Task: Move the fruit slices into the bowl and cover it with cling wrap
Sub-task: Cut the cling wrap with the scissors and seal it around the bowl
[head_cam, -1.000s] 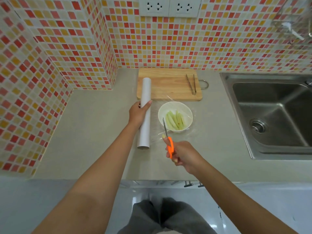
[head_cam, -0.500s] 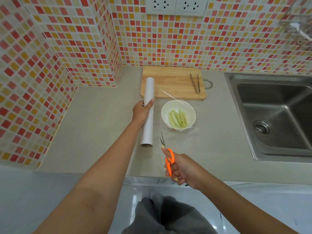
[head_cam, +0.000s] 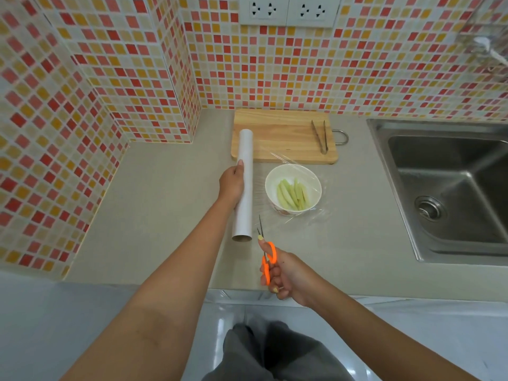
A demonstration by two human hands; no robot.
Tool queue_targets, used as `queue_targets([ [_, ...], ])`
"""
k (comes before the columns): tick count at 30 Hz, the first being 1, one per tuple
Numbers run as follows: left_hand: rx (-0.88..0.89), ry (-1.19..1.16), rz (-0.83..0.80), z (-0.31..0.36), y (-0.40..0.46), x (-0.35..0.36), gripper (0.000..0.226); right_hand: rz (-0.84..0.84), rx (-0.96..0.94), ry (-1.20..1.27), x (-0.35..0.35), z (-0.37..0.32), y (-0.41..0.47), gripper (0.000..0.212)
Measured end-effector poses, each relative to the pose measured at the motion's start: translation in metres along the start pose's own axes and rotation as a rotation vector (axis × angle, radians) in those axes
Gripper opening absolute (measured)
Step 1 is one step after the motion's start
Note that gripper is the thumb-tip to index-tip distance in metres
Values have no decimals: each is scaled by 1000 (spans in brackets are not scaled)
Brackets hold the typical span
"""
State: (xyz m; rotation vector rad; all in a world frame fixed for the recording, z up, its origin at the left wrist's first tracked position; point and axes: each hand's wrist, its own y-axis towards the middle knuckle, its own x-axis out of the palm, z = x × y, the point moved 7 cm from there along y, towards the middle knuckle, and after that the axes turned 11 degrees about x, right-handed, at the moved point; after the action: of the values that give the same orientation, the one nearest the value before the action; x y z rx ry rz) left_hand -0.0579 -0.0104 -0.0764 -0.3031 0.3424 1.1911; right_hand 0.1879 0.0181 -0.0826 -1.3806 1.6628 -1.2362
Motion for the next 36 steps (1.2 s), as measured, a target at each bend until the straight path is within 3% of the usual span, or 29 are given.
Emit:
queue_targets([
  [36, -34, 7, 1, 0, -1, 1, 50, 111, -123, 71, 1, -19, 9, 53],
])
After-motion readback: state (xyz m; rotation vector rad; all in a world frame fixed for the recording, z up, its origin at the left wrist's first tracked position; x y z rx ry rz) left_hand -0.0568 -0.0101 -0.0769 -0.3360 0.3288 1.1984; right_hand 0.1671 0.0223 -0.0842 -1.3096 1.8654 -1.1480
